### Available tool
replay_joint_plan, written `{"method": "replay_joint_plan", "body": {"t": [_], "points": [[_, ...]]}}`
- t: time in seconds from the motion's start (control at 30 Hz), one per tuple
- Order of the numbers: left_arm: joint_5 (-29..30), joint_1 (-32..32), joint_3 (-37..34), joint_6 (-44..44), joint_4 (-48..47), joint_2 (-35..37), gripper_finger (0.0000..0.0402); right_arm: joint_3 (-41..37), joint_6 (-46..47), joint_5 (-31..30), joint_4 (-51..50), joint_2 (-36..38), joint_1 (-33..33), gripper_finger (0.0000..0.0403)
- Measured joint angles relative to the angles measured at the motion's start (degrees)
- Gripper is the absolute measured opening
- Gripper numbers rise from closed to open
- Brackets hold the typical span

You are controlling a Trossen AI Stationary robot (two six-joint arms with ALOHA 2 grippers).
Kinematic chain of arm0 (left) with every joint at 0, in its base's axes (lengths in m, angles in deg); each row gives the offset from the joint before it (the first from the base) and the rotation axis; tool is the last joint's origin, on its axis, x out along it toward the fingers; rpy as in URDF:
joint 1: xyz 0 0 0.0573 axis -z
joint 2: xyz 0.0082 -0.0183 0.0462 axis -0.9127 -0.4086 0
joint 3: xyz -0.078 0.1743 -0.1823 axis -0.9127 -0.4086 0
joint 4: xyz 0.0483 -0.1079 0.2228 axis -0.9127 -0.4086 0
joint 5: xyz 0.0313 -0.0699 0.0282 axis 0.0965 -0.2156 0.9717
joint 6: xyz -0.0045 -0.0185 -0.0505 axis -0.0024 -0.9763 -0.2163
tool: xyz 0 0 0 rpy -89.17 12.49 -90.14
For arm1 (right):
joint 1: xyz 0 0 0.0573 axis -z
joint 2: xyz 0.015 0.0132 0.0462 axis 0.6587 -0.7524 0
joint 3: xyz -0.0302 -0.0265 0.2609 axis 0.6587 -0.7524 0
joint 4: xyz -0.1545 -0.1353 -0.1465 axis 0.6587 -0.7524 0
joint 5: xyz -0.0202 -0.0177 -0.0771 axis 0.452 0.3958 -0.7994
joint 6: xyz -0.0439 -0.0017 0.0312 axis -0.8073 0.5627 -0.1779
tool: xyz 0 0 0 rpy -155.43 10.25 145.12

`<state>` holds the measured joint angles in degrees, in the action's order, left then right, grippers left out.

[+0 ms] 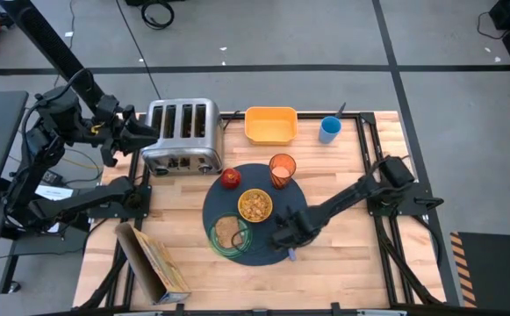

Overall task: Arrange a breakfast setting
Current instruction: Put the purple spoon on the blue table mat

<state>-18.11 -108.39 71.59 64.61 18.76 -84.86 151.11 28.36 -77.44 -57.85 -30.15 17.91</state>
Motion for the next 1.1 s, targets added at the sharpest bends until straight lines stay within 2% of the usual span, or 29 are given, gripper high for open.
{"method": "replay_joint_plan", "body": {"t": [0.2,0.7,0.93,1.1], "points": [[-0.59,-0.02,0.00,0.21,0.02,0.00,0.0151,0.77,2.82,4.95,-0.38,-2.85,1.55,0.0166],[-2.27,-0.02,0.00,1.80,0.05,0.02,0.0151,0.77,6.16,4.39,-1.35,-2.82,2.33,0.0063],[-2.27,-0.02,0.00,1.84,0.06,0.02,0.0151,0.70,12.01,2.84,-4.54,-0.48,5.32,0.0071],[-2.27,-0.02,0.00,1.87,0.06,0.02,0.0151,0.70,12.03,2.38,-4.23,-1.04,8.01,0.0071]]}}
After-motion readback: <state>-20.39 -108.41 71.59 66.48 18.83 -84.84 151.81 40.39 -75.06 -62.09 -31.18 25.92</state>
